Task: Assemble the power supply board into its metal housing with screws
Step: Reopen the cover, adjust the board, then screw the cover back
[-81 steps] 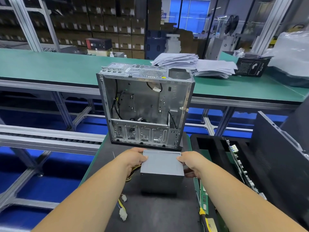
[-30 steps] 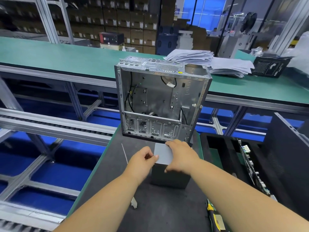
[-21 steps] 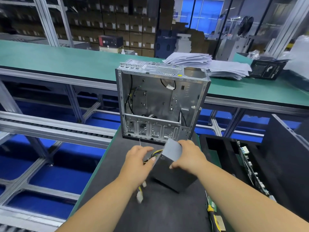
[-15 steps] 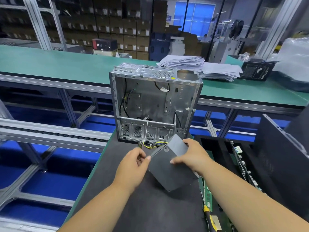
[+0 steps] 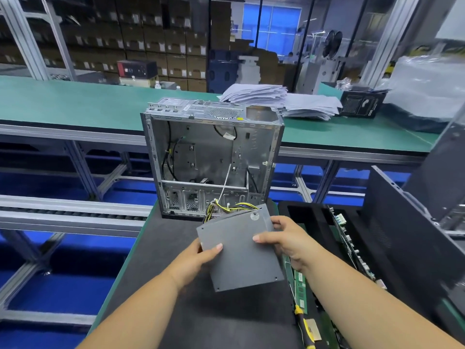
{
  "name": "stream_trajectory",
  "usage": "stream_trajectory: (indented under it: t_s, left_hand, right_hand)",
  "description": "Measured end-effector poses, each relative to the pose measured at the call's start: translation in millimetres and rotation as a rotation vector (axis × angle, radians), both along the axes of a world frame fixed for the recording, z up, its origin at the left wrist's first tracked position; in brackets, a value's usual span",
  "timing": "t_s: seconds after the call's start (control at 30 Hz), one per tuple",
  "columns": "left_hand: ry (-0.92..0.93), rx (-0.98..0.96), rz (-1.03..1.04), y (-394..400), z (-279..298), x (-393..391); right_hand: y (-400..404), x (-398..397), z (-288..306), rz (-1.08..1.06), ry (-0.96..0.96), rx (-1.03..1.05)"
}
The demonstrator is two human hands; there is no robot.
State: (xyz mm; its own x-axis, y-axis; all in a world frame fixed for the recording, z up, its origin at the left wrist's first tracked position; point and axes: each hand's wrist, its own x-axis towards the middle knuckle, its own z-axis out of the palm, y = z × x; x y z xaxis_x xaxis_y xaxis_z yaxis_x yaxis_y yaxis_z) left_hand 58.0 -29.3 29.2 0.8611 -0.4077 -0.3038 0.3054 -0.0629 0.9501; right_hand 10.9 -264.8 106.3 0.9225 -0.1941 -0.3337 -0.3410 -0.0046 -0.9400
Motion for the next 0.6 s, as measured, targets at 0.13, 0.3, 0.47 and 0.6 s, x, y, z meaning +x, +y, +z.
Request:
stream_trajectory:
  t_s: [0.13,0.3,0.47,0.6]
  left_hand:
    - [0.104,-0.283,0.007,-7,3,-4]
    - [0.131,-0.317,0.05,-11,17,-5]
    - [-0.263,0.362,-0.042,-15,38,1]
    - [-0.516,0.697,-0.223,-29,43,4]
  right_hand:
    - [-1,-5,-4,0.045,0.014,0.117]
    - [-10,-5,-6,0.076,0.1,0.073]
    - [-9,3,3,0.125,0.016,-0.138]
    - [0,4,-2,0.173,0.037,-0.185]
